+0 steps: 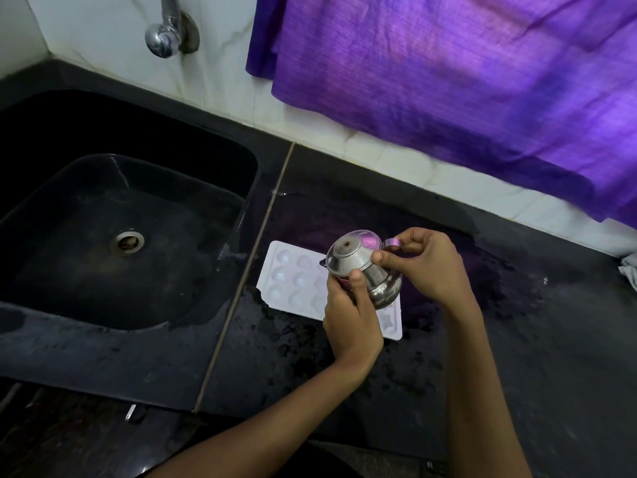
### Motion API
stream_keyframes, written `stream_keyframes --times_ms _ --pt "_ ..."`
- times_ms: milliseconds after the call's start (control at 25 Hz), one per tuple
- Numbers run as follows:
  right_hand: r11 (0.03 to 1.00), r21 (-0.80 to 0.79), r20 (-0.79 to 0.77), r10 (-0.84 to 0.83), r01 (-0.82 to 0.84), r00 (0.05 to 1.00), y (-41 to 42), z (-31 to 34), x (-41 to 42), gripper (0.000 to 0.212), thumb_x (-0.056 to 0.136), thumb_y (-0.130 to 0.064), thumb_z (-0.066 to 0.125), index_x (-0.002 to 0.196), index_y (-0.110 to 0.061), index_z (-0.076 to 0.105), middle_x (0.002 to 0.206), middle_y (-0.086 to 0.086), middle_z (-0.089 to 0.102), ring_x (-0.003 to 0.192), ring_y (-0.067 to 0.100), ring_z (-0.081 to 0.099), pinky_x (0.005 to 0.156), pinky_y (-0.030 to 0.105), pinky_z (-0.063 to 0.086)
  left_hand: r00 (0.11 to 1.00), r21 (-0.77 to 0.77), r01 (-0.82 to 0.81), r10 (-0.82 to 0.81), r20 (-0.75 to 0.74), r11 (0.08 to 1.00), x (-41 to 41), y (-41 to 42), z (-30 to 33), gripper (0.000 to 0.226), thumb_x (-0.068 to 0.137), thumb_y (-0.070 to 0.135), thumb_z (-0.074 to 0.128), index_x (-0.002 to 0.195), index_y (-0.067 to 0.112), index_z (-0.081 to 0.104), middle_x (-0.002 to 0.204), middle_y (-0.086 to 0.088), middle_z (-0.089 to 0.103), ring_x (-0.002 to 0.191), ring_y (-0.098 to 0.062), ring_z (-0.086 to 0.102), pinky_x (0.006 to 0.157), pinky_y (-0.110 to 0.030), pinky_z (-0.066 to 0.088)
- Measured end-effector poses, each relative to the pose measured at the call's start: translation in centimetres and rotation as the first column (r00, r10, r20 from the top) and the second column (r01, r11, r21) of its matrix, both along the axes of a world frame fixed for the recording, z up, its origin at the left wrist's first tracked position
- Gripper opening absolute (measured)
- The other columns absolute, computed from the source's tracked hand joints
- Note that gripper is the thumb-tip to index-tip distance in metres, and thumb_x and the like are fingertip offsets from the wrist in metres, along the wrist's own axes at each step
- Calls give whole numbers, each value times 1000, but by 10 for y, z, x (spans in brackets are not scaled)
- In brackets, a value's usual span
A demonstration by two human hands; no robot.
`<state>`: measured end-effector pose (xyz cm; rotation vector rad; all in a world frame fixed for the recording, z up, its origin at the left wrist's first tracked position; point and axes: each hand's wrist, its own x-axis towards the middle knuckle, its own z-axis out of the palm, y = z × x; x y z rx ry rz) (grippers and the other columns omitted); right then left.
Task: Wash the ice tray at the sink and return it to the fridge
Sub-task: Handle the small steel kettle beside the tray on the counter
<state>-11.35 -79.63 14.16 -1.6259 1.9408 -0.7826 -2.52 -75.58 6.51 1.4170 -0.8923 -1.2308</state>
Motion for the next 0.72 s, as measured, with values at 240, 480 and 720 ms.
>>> stream_keyframes --times_ms 240,480,720 --pt "1000 13 -76 -9 10 997 1 -1 2 28 61 -43 82 72 -25 64 69 -13 69 69 -3 64 63 17 44 1000 78 15 -14 -6 997 0 1 0 43 98 44 30 120 15 52 96 9 63 81 -5 57 64 -11 38" --pt "1000 14 -89 -9 11 996 4 -1 3 27 62 -42 82 71 -25 63 68 -13 68 67 -4 63 61 17 43 1000 81 13 -12 -11 997 -1 2 -1 45 98 45 29 119 14 53 103 3 67 95 -16 64 78 -26 45" --pt "1000 20 -79 -22 23 997 4 1 2 31 59 -44 82 74 -22 65 69 -11 70 69 -1 64 65 20 46 1000 65 15 -15 -7 998 -1 3 0 46 97 47 29 120 15 52 104 2 68 95 -16 64 82 -30 48"
